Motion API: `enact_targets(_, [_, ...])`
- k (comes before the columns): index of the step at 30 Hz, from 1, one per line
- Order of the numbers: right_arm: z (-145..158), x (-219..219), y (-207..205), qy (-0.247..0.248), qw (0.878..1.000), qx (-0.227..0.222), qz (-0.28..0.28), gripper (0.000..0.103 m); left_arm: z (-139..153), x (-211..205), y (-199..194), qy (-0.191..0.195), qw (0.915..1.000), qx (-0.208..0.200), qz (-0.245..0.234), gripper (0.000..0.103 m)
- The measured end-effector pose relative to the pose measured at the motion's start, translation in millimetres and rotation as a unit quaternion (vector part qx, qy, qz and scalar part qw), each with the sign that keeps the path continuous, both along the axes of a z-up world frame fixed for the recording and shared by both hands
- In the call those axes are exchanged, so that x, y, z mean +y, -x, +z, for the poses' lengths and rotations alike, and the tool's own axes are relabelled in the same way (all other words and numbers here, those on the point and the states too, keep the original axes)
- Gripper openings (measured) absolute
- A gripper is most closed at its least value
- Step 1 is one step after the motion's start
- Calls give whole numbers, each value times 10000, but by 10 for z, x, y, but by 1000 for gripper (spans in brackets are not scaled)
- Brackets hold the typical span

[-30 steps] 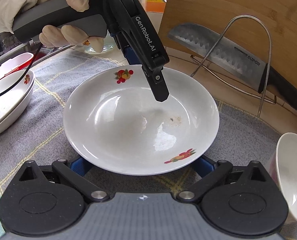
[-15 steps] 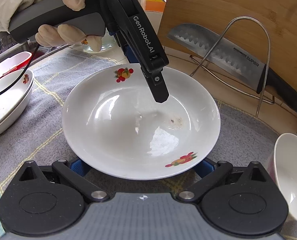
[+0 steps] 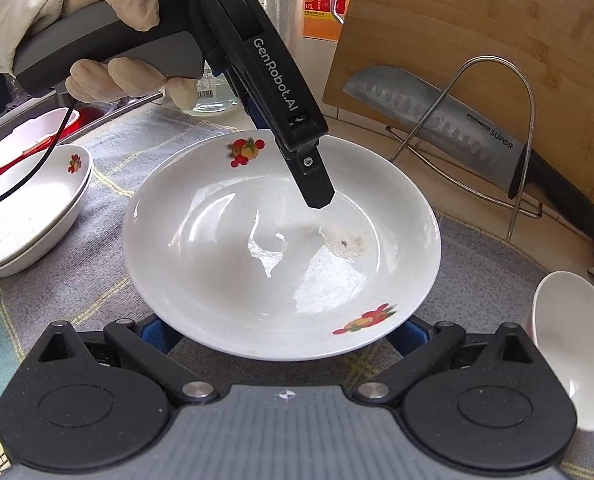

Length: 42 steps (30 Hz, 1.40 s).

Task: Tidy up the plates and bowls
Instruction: 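Carry the held plate with the left tool toward the plate stack by the sink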

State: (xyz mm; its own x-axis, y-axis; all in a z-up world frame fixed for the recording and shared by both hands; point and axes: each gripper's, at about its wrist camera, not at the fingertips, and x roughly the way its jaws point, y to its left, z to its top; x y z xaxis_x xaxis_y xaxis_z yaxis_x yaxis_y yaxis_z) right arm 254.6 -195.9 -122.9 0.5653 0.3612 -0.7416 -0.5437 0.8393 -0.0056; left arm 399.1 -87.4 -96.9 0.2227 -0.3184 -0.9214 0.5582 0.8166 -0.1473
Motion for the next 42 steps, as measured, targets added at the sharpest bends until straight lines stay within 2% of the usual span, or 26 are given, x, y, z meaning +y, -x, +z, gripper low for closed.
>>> enact_targets(14, [198, -15, 197, -19, 9999, -62, 83, 103, 161, 64, 320, 20, 9998, -109, 136, 78])
enact_targets(42, [350, 78, 506, 51, 9975, -261, 659, 103, 313, 287, 805, 85, 9967, -300, 748, 78])
